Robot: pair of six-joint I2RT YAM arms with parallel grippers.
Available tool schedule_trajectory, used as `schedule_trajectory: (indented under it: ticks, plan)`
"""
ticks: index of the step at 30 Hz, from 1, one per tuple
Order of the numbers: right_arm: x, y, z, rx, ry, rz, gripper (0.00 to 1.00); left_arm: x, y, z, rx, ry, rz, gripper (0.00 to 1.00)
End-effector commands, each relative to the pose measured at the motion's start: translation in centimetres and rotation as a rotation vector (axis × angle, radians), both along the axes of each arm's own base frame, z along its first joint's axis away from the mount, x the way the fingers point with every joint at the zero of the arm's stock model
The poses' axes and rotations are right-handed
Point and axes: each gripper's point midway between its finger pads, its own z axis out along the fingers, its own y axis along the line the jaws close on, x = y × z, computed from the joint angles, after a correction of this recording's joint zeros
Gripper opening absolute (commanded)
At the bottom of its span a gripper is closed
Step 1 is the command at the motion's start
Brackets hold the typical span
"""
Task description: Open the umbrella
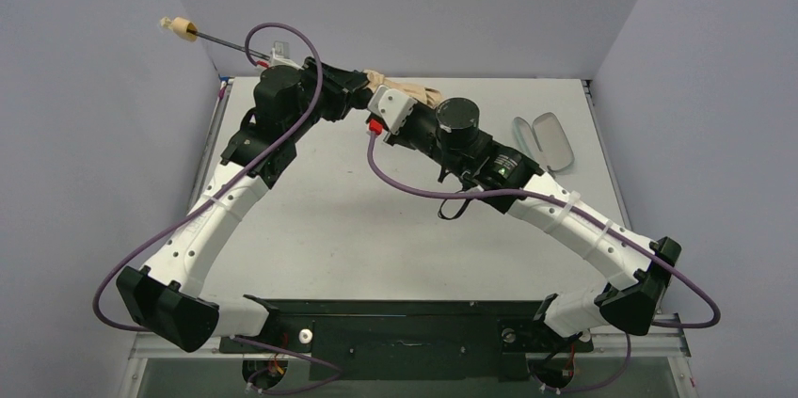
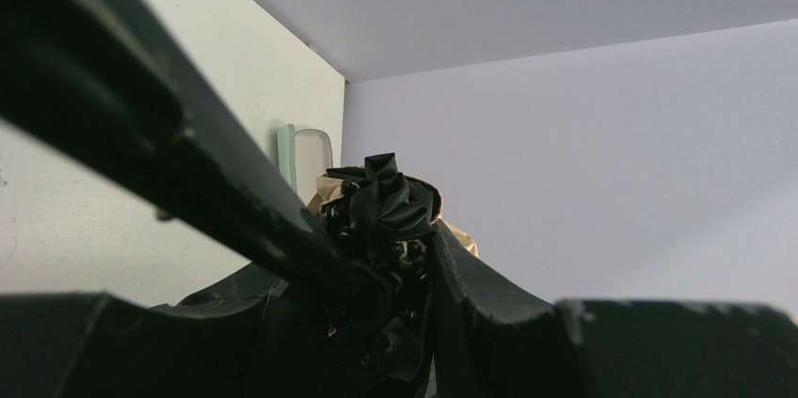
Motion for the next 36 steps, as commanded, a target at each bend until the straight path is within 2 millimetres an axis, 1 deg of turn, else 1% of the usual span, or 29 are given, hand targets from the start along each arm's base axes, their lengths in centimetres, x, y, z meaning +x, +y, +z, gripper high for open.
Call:
schedule_trajectory:
  ticks: [1, 5, 7, 18, 22, 23, 28, 30, 32, 33, 34, 35, 36]
  plan:
    - [-1.4, 1.0, 0.0, 0.022, 0.103, 0.145, 0.0, -1.3, -0.7, 6.3, -0.112, -0.157, -0.044, 0.0]
    - [-3.3, 2.4, -1.3, -0.001, 0.179, 0.268, 0.0, -1.4, -1.1, 6.2, -0.114, -0.155, -0.054, 0.0]
    - [-3.7, 2.6, -1.8, -0.013, 0.201, 0.285, 0.0, -1.4, -1.1, 6.3, -0.116, -0.155, -0.054, 0.0]
    - [-3.8, 3.2, -4.0, -0.078, 0.23, 0.291, 0.0, -1.6, -1.3, 6.8, -0.138, -0.157, -0.059, 0.0]
    - [-4.4, 3.2, -5.3, -0.109, 0.25, 0.301, 0.0, -1.7, -1.2, 7.1, -0.144, -0.16, -0.059, 0.0]
    - [-4.6, 3.2, -5.3, -0.111, 0.249, 0.305, 0.0, -1.7, -1.2, 7.2, -0.145, -0.161, -0.058, 0.0]
    - [-5.1, 2.7, -7.7, -0.163, 0.271, 0.301, 0.0, -1.8, -1.1, 7.4, -0.15, -0.162, -0.056, 0.0]
    - [-5.2, 2.5, -7.7, -0.164, 0.263, 0.299, 0.0, -1.8, -1.1, 7.3, -0.148, -0.163, -0.053, 0.0]
    - [-5.5, 2.3, -6.7, -0.146, 0.245, 0.301, 0.0, -1.8, -1.0, 7.0, -0.145, -0.158, -0.05, 0.0]
    - [-5.9, 1.9, -5.6, -0.125, 0.225, 0.301, 0.0, -1.7, -1.0, 6.9, -0.143, -0.156, -0.048, 0.0]
    - [-6.1, 1.8, -5.1, -0.11, 0.22, 0.294, 0.0, -1.7, -0.9, 6.8, -0.141, -0.155, -0.045, 0.0]
    - [-6.4, 1.3, -3.4, -0.07, 0.189, 0.286, 0.0, -1.6, -0.9, 6.7, -0.14, -0.153, -0.044, 0.0]
    - [-6.4, 1.0, -3.1, -0.047, 0.189, 0.26, 0.06, -1.7, -0.8, 6.8, -0.139, -0.155, -0.043, 0.0]
